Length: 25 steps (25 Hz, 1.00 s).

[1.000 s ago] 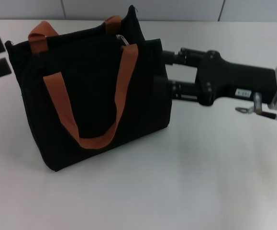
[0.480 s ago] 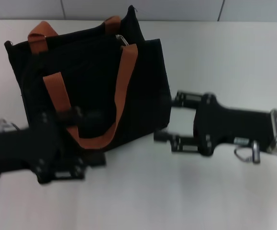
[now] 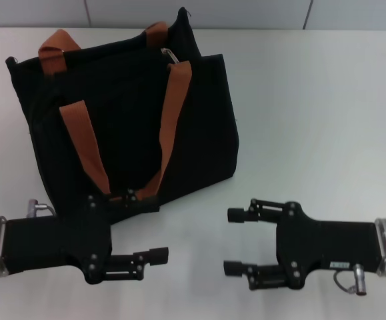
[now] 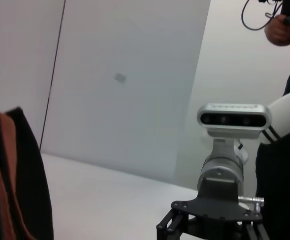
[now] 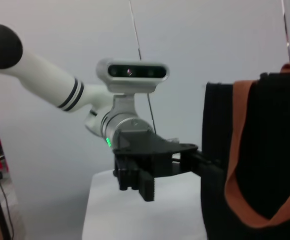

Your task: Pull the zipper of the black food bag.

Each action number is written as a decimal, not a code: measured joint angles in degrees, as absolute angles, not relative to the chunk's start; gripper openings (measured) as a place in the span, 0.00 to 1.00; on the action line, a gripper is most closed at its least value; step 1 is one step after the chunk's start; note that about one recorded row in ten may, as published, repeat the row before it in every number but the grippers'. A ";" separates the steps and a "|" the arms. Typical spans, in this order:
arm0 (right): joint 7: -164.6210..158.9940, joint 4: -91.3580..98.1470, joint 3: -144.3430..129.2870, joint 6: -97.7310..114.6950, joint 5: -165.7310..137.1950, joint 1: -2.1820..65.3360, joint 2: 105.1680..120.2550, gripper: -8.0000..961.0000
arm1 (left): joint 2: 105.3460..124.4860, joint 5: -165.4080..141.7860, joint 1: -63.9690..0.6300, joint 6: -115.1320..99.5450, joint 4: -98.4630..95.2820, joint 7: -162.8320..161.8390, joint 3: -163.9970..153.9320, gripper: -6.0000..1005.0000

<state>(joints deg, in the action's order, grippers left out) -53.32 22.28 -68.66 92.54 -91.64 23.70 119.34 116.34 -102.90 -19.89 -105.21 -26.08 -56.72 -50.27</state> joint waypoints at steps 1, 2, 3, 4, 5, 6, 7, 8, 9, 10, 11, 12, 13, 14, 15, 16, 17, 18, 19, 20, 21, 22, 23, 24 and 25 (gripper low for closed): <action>-53.31 22.28 -68.66 92.54 -91.64 23.70 119.34 0.76 | 116.34 -102.90 -19.89 -105.21 -26.08 -56.72 -50.27 0.78; -53.26 22.23 -68.65 92.70 -91.77 23.46 119.35 0.77 | 116.56 -104.31 -20.21 -104.37 -25.97 -56.77 -50.27 0.78; -53.26 22.23 -68.65 92.70 -91.77 23.46 119.35 0.78 | 116.56 -104.31 -20.21 -104.37 -25.97 -56.77 -50.27 0.78; -53.22 22.20 -68.64 92.72 -91.78 23.42 119.36 0.80 | 116.56 -104.31 -20.21 -104.37 -25.97 -56.77 -50.27 0.78; -53.19 22.17 -68.63 92.69 -91.79 23.42 119.35 0.82 | 116.76 -105.29 -20.40 -104.38 -25.93 -56.57 -50.30 0.78; -53.18 22.13 -68.62 92.58 -91.82 23.41 119.36 0.83 | 116.76 -105.29 -20.40 -104.38 -25.93 -56.57 -50.30 0.78; -53.17 22.06 -68.62 92.40 -92.03 23.40 119.36 0.85 | 116.76 -105.29 -20.40 -104.38 -25.93 -56.57 -50.30 0.78; -53.17 22.06 -68.62 92.40 -92.03 23.40 119.36 0.85 | 116.76 -105.29 -20.40 -104.38 -25.93 -56.57 -50.30 0.78; -53.12 21.96 -68.63 92.31 -92.37 23.38 119.36 0.85 | 116.90 -105.80 -20.66 -104.54 -25.91 -56.74 -50.60 0.78; -53.12 21.96 -68.63 92.31 -92.37 23.38 119.36 0.85 | 116.90 -105.80 -20.66 -104.54 -25.91 -56.74 -50.60 0.78; -53.10 21.93 -68.63 92.29 -92.48 23.38 119.36 0.85 | 117.04 -105.81 -20.60 -104.53 -25.89 -56.65 -50.67 0.78; -53.06 21.90 -68.64 92.28 -92.54 23.38 119.36 0.85 | 117.04 -105.81 -20.60 -104.53 -25.89 -56.65 -50.67 0.78; -53.06 21.90 -68.64 92.28 -92.54 23.38 119.36 0.85 | 117.04 -105.81 -20.60 -104.53 -25.89 -56.65 -50.67 0.78; -53.05 21.89 -68.64 92.28 -92.55 23.37 119.33 0.85 | 117.07 -105.82 -20.48 -104.52 -25.88 -56.55 -50.67 0.78; -53.05 21.89 -68.64 92.28 -92.55 23.37 119.33 0.85 | 117.08 -105.82 -20.33 -104.59 -25.86 -56.49 -50.66 0.78; -53.05 21.88 -68.64 92.28 -92.55 23.37 119.32 0.85 | 117.08 -105.82 -20.28 -104.60 -25.85 -56.43 -50.66 0.78; -53.05 21.88 -68.64 92.28 -92.55 23.38 119.31 0.85 | 117.07 -105.82 -20.23 -104.63 -25.84 -56.39 -50.65 0.78; -53.04 21.89 -68.64 92.29 -92.55 23.38 119.31 0.85 | 117.07 -105.82 -20.23 -104.63 -25.84 -56.39 -50.65 0.78; -53.04 21.88 -68.64 92.31 -92.55 23.37 119.29 0.85 | 117.07 -105.82 -20.23 -104.63 -25.84 -56.39 -50.65 0.78; -53.04 21.88 -68.64 92.31 -92.55 23.37 119.29 0.85 | 117.06 -105.96 -20.10 -104.70 -25.84 -56.21 -50.63 0.78; -53.03 21.88 -68.61 92.33 -92.55 23.35 119.26 0.85 | 117.06 -105.96 -20.10 -104.70 -25.84 -56.21 -50.63 0.78; -53.03 21.85 -68.48 92.40 -92.55 23.35 119.21 0.85 | 117.06 -106.12 -20.08 -104.70 -25.84 -56.16 -50.62 0.78; -53.03 21.85 -68.48 92.40 -92.55 23.35 119.21 0.85 | 117.06 -106.28 -20.06 -104.70 -25.83 -56.14 -50.62 0.78; -53.02 21.81 -68.38 92.41 -92.55 23.35 119.18 0.85 | 117.06 -106.28 -20.06 -104.70 -25.83 -56.14 -50.62 0.78; -53.01 21.80 -68.35 92.40 -92.55 23.35 119.18 0.85 | 117.06 -106.41 -20.04 -104.70 -25.84 -56.11 -50.62 0.78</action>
